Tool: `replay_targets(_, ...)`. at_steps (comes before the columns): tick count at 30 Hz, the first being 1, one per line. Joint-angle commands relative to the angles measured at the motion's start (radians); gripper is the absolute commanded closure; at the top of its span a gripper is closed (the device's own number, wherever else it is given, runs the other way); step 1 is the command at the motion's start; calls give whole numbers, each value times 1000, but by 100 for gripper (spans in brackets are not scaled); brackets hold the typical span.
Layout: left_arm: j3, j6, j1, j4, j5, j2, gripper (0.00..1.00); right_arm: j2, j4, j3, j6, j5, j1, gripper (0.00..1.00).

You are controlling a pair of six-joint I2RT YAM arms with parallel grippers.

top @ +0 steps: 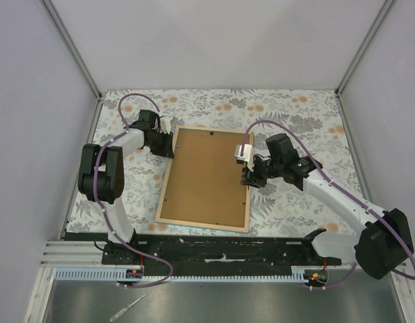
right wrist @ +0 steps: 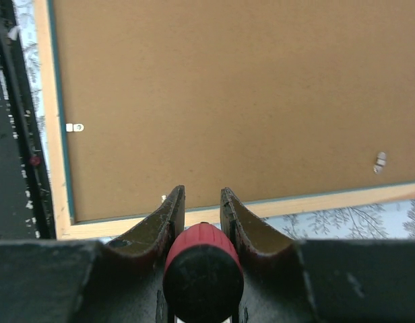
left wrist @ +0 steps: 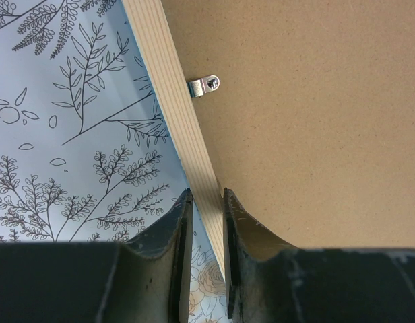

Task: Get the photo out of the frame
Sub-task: Release the photo frame item from the photo frame.

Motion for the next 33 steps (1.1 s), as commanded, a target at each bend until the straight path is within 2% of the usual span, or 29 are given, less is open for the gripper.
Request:
replay_targets(1, 6, -16, 12, 12, -39, 22, 98, 13, -8, 0, -24, -135, 0, 100)
replay_targets(9, 1, -23, 34, 12, -26, 20, 98, 4, 75, -63, 5, -262, 0, 100)
replay_targets(17, -2, -28, 46, 12, -18, 12, 98, 81, 75, -66, 7, -235, 0, 100)
replay_targets(33, -3, -40, 52, 12, 7, 11, 98, 89, 132, -103, 48, -302, 0, 100)
